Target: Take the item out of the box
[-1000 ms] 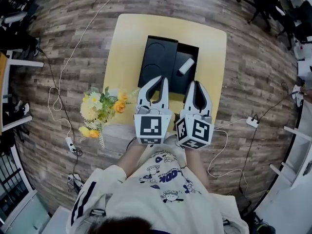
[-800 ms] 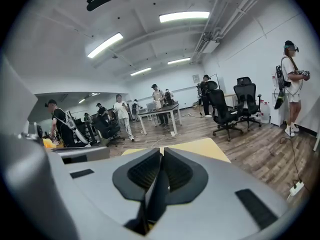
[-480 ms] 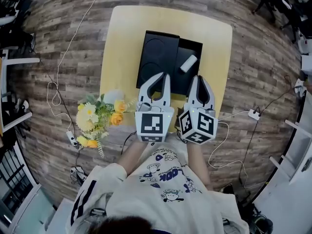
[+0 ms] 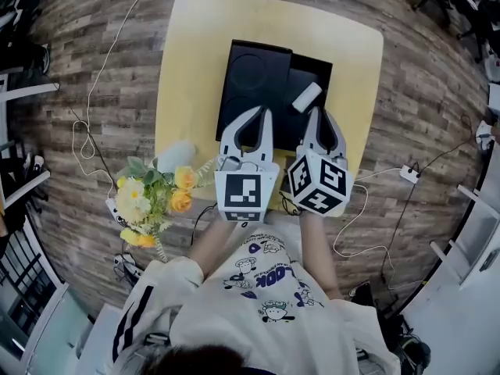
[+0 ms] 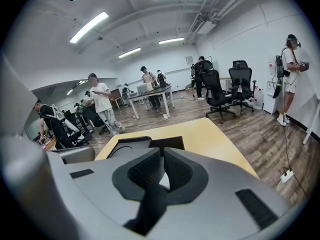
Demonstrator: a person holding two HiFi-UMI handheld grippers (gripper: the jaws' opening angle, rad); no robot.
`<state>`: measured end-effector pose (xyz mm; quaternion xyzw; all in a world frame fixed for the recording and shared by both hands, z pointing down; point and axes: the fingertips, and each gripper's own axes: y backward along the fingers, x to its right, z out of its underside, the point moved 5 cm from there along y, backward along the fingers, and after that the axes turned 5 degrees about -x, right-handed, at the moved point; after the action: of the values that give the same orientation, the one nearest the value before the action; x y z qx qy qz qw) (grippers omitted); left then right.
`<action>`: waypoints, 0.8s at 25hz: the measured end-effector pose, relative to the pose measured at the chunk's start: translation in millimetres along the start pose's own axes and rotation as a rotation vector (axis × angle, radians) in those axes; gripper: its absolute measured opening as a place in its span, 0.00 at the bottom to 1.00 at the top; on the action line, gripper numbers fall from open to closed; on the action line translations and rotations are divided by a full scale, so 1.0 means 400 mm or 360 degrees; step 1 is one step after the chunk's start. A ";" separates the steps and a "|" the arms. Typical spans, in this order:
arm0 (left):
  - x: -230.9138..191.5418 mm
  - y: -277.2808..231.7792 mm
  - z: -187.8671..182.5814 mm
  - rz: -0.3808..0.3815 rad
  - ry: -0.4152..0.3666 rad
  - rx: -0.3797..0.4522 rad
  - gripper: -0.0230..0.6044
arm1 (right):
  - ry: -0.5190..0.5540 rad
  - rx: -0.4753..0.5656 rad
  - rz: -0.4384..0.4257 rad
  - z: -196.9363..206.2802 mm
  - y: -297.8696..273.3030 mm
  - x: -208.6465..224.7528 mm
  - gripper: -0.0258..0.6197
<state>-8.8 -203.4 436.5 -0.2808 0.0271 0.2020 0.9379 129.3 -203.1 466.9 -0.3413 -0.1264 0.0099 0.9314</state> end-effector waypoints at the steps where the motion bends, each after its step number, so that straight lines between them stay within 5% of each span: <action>1: -0.003 -0.004 0.002 -0.0003 0.0005 -0.0005 0.06 | -0.0009 -0.0022 0.0006 0.004 -0.009 0.003 0.11; 20: -0.037 -0.044 0.049 -0.0032 0.0067 -0.0086 0.06 | -0.0245 -0.0397 0.0087 0.072 -0.126 0.035 0.11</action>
<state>-16.8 -211.5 464.5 -0.3106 0.0387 0.1873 0.9311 132.6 -221.9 523.4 -0.4560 -0.1883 0.0457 0.8686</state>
